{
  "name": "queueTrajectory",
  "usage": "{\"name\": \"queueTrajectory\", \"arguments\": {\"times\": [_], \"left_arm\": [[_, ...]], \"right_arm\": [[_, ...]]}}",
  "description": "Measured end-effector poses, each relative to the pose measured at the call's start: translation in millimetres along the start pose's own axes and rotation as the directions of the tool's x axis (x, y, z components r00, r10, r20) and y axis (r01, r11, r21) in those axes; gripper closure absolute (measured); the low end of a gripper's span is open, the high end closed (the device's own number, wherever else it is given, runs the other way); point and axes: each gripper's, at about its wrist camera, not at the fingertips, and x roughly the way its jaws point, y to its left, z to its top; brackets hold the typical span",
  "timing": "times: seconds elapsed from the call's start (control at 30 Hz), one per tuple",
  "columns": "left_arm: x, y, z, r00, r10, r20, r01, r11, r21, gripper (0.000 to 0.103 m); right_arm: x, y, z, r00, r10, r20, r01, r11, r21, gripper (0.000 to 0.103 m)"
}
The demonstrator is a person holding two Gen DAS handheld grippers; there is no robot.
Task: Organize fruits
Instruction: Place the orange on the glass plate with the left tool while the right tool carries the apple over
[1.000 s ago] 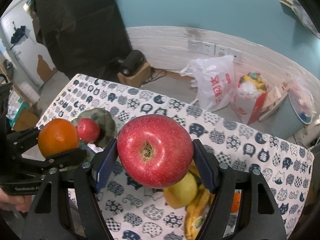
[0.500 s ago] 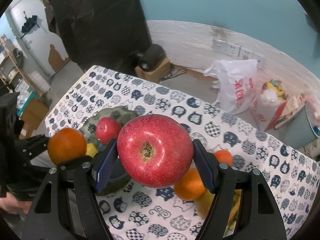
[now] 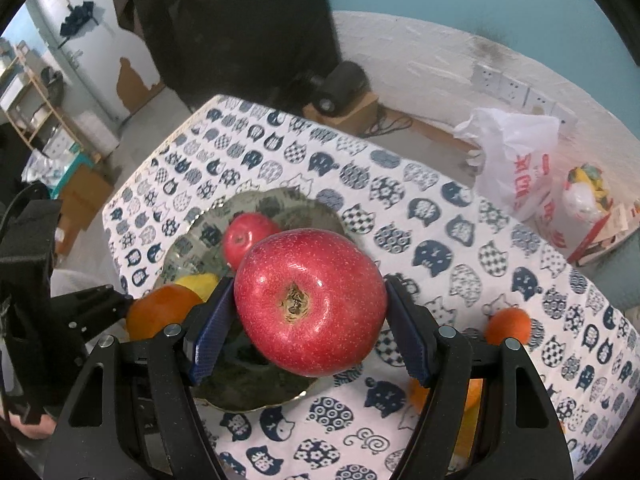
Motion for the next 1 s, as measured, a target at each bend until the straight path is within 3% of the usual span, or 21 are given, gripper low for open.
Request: {"name": "queueTrajectory", "arguments": {"times": [0.5, 0.63, 1.0], "left_arm": [[23.2, 3.6, -15.9, 0.998, 0.004, -0.069, -0.005, 1.0, -0.002, 0.035], [24.7, 3.8, -16.0, 0.997, 0.009, -0.073, -0.01, 1.0, -0.003, 0.042], [29.1, 9.5, -18.5, 0.994, -0.005, -0.108, 0.002, 1.0, -0.023, 0.042]], "right_arm": [[39.4, 16.9, -10.7, 0.995, 0.021, -0.093, -0.024, 0.999, -0.027, 0.029], [46.8, 22.0, -15.5, 0.993, 0.025, -0.112, -0.03, 0.999, -0.04, 0.029], [68.2, 19.7, -30.9, 0.985, 0.01, -0.171, -0.019, 0.998, -0.052, 0.029]]}}
